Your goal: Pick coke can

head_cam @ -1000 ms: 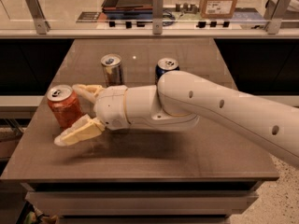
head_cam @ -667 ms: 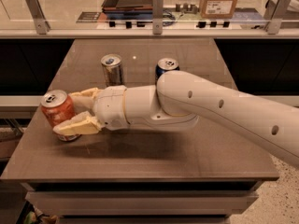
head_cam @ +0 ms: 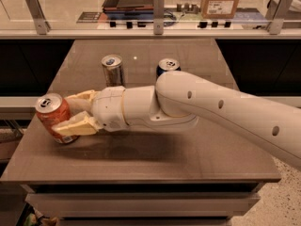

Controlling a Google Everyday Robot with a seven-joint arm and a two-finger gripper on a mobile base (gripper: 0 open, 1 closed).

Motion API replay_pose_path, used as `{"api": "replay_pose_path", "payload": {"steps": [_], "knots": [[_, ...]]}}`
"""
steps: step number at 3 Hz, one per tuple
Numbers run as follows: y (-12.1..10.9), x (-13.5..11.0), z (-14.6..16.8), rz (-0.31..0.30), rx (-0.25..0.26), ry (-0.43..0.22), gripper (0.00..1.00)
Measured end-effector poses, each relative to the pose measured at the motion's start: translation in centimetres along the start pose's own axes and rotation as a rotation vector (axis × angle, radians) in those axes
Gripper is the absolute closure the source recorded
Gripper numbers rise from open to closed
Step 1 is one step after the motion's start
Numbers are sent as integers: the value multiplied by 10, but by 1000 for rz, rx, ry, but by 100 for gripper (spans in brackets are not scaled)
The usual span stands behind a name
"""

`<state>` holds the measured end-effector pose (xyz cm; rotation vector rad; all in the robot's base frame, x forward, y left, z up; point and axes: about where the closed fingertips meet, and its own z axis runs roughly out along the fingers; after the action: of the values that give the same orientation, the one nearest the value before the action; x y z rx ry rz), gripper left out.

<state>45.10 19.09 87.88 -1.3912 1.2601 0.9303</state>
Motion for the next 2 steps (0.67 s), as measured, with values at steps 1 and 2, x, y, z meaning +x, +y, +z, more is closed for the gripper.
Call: {"api": "replay_pose_path", "payload": {"steps": [1,2], "knots": [[1,-1,1,-2,-2,0,100],[1,-1,1,-2,-2,0,100]]}}
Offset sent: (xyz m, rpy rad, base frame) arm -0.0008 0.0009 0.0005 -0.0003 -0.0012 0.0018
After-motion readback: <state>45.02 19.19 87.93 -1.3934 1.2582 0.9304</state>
